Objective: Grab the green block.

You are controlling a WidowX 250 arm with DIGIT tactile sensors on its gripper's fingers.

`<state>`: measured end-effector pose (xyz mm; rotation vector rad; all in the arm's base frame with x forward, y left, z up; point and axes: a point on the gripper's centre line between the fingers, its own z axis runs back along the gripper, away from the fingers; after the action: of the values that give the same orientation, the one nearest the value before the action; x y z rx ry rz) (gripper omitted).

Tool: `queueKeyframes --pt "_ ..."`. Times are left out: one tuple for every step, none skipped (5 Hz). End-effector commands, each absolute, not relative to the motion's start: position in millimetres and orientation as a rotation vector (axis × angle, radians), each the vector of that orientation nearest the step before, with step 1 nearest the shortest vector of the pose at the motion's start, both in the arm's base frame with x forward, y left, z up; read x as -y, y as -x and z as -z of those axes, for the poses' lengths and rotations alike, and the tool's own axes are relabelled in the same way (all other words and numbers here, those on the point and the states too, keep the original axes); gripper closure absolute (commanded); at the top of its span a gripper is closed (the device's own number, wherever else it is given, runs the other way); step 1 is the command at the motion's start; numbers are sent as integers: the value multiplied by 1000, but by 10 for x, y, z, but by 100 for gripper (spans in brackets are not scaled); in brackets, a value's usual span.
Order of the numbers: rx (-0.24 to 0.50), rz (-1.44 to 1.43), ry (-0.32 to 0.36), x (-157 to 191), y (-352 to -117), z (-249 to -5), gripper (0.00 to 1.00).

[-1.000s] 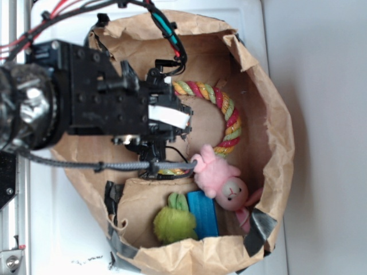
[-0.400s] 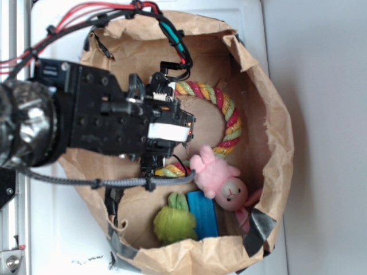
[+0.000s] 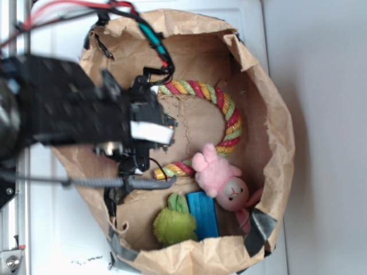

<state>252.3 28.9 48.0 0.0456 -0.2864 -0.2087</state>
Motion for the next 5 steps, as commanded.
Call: queueKeyframes --pt "359 173 65 -504 -2701 -957 0" --pt "356 186 67 -483 -2737 -958 0" --pt "344 213 69 -429 -2779 -862 0" --pt "346 213 55 -435 -2841 -807 0" --pt "338 222 33 -453 -2868 -705 0"
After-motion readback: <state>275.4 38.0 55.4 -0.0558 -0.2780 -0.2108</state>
